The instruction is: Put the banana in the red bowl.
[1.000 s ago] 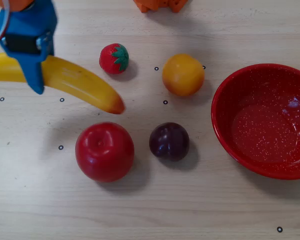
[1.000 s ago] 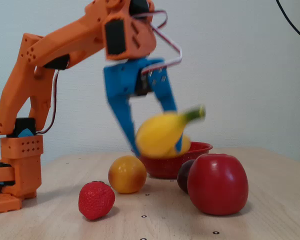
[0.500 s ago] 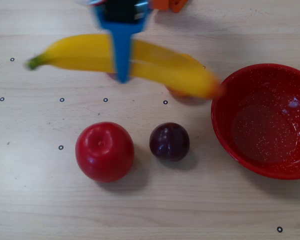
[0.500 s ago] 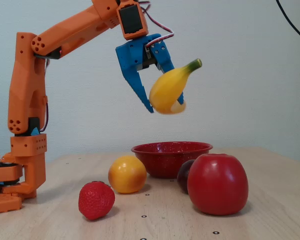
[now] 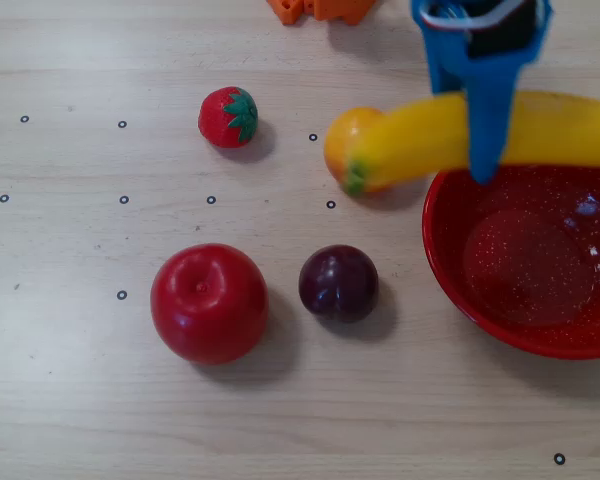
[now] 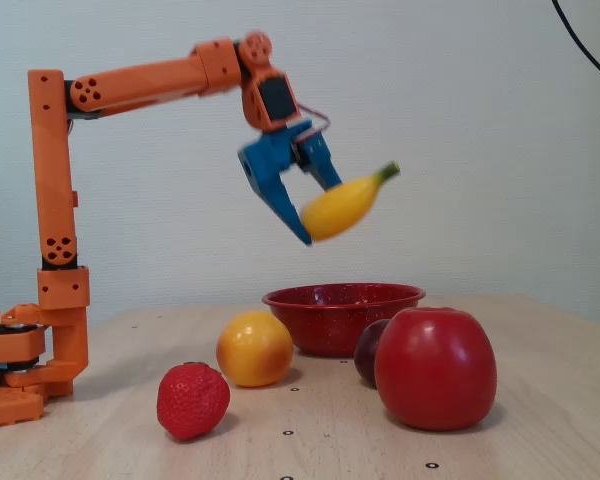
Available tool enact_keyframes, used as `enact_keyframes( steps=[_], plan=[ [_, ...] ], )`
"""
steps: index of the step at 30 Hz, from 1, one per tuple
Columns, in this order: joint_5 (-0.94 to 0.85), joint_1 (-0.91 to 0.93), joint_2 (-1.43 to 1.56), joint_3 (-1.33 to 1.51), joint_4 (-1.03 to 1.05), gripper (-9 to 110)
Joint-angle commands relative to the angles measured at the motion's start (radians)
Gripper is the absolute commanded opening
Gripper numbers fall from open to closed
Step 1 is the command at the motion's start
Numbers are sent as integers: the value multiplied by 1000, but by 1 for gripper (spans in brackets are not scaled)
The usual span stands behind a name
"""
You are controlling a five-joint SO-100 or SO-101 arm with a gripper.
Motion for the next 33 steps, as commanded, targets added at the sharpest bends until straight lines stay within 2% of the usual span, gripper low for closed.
enact_keyframes(
  steps=[1,16,17,21,25,30,33],
  plan=[
    [20,40,133,-5,-97,0],
    [206,170,150,390,-712,0],
    [212,172,147,408,-739,3],
    [206,170,137,431,-736,21],
    [179,158,137,426,-693,31],
    [137,133,147,360,-637,31],
    [110,114,176,295,-569,20]
  ],
)
